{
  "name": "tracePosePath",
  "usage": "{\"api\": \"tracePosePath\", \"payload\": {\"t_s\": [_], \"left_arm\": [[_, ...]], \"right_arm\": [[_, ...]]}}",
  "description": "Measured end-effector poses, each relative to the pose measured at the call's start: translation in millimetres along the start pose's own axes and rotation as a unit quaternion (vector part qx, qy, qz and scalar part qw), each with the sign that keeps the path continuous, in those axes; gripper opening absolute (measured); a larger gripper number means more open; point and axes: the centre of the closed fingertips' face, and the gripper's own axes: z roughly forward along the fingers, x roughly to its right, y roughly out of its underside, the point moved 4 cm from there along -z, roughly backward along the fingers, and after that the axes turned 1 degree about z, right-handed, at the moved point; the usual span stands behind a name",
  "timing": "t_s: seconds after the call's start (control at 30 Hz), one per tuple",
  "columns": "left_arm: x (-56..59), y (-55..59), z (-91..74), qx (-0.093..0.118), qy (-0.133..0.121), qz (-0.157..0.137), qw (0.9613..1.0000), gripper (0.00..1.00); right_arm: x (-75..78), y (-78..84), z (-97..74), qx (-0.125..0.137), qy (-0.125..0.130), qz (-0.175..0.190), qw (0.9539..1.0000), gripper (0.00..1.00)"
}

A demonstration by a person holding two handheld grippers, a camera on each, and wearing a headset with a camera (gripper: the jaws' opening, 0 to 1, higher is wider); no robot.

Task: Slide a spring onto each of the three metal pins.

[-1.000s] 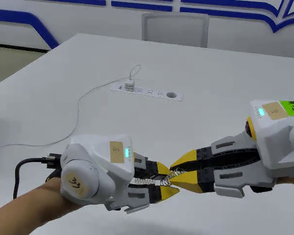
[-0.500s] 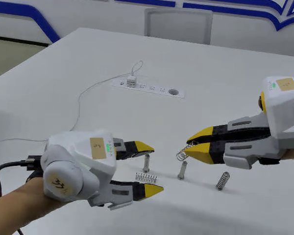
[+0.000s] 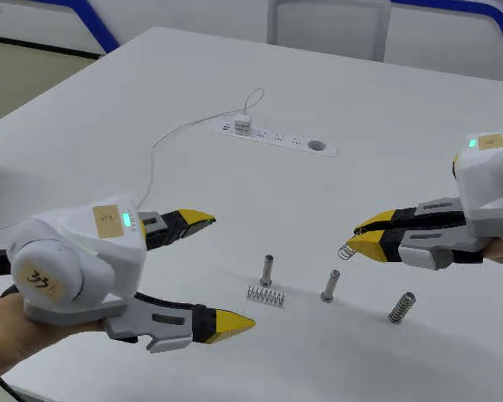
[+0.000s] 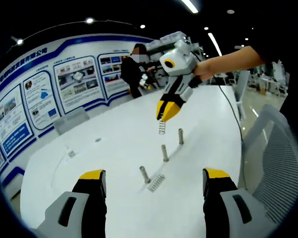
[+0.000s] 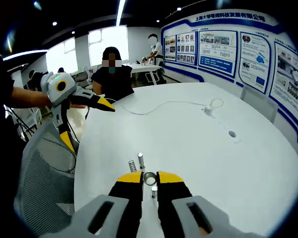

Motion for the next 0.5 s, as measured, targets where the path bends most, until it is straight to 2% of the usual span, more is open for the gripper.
{"api": "tracePosePath", "payload": {"t_s": [0.07, 0.17, 0.3, 0.4, 0.5], "left_arm": [[-1.8, 3.5, -2.2, -0.004, -0.003, -0.003, 1.0000, 0.81], [-3.1, 8.4, -3.3, -0.002, -0.002, -0.028, 0.9996, 0.88], [-4.1, 14.5, -1.6, -0.012, -0.002, -0.042, 0.9991, 0.95], [-3.2, 12.4, 0.4, 0.002, -0.003, -0.059, 0.9983, 0.98], [1.8, 11.0, 3.0, 0.010, 0.016, -0.071, 0.9973, 1.00]], "right_arm": [[2.7, 3.9, 3.9, -0.013, 0.004, -0.003, 0.9999, 0.10], [3.7, 9.6, 10.5, -0.028, 0.000, -0.009, 0.9996, 0.10], [3.2, 15.4, 16.2, -0.045, 0.002, -0.015, 0.9989, 0.10], [2.5, 18.5, 20.8, -0.050, 0.000, -0.006, 0.9987, 0.10], [1.1, 22.5, 23.8, -0.065, -0.004, -0.018, 0.9977, 0.10]]}}
